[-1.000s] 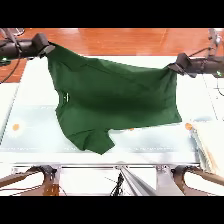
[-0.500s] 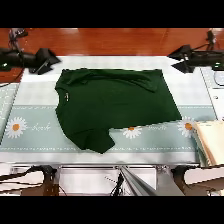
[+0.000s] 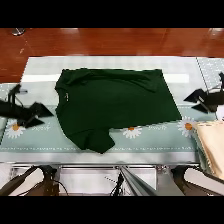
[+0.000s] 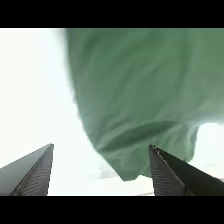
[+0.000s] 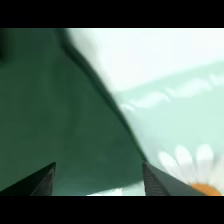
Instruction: Fold the shirts.
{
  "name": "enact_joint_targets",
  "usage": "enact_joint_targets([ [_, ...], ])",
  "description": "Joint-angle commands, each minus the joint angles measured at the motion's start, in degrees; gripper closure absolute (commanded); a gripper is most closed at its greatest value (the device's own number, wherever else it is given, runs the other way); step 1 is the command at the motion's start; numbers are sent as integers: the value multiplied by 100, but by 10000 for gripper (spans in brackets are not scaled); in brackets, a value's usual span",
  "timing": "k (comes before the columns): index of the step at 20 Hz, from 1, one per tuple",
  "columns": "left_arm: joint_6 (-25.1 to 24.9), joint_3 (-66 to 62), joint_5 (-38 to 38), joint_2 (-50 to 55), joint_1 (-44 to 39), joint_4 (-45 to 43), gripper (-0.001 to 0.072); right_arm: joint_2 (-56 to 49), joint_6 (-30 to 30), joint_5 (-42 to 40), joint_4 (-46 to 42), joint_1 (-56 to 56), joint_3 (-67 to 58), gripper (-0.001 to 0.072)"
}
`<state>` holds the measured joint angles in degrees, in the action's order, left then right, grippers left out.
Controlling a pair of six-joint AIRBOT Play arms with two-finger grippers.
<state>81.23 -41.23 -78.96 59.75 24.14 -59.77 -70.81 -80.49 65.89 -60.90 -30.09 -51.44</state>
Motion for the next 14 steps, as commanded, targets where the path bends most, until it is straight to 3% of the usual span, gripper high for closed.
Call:
enact_joint_targets([
  [1,-122,1377,426,-680,249,704,4,1069,278,-938,817,-122,1572,89],
  [4,-282,2074,855,-673,127,1362,4,1259,651,-590,1451,-118,1775,89],
  [8,-494,2332,1416,-673,-70,1513,5,1281,986,-177,1738,-116,1775,90],
  [14,-516,2354,2212,-487,-850,2015,7,1281,1001,-48,1818,-118,1775,90],
])
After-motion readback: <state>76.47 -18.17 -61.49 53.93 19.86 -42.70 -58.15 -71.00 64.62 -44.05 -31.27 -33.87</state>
